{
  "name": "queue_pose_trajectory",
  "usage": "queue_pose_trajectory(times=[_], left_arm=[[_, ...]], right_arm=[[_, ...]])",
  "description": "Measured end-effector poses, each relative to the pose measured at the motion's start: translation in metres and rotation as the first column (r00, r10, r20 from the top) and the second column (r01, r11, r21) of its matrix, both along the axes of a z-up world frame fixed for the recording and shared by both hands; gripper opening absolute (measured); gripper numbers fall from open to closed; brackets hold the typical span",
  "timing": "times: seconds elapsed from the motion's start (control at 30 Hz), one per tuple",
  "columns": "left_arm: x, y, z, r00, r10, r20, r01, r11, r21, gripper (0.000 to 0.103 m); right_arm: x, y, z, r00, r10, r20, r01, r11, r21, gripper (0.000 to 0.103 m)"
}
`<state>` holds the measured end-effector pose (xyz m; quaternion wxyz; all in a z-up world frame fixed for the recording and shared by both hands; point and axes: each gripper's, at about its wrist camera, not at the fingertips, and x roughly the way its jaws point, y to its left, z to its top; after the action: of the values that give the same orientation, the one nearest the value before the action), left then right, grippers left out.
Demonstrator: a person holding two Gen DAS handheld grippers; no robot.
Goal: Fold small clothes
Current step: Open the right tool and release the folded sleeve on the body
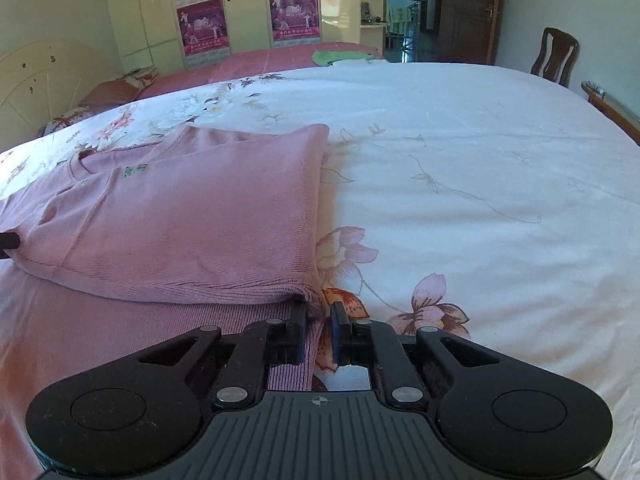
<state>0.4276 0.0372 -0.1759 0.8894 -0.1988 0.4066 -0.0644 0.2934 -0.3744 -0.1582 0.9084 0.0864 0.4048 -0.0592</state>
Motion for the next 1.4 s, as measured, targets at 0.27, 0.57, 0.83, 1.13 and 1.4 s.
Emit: queue_pose_trajectory(times=[0.27, 0.57, 0.83, 1.13, 1.4], left_arm=[[-0.005, -0.025, 0.032, 0.988, -0.124, 0.090, 0.119, 0.991, 0.059, 0.067], [0.038, -0.062, -0.006, 0.989, -0.148, 0.006, 0.146, 0.983, 0.108, 0.065], [0.037, -0.059, -0.011, 0.986, -0.167, -0.002, 0.165, 0.975, 0.152, 0.067], [0.010, -0.018, 0.019, 0.998, -0.064, -0.006, 0.064, 0.982, 0.179, 0.100], [-0.031, 0.095, 0.030, 0.982, 0.190, -0.017, -0.183, 0.963, 0.198, 0.100]], right_arm=[[0.035, -0.014, 0.020, 0.996, -0.028, 0.084, 0.023, 0.998, 0.063, 0.063], [0.143, -0.032, -0.001, 0.997, -0.074, 0.037, 0.069, 0.990, 0.127, 0.035], [0.161, -0.039, -0.016, 0.996, -0.088, 0.013, 0.088, 0.996, 0.022, 0.013], [0.124, 0.035, 0.020, 0.994, 0.051, 0.099, -0.051, 0.999, 0.000, 0.063], [0.108, 0.164, 0.024, 0.949, 0.294, 0.114, -0.297, 0.955, 0.014, 0.063]])
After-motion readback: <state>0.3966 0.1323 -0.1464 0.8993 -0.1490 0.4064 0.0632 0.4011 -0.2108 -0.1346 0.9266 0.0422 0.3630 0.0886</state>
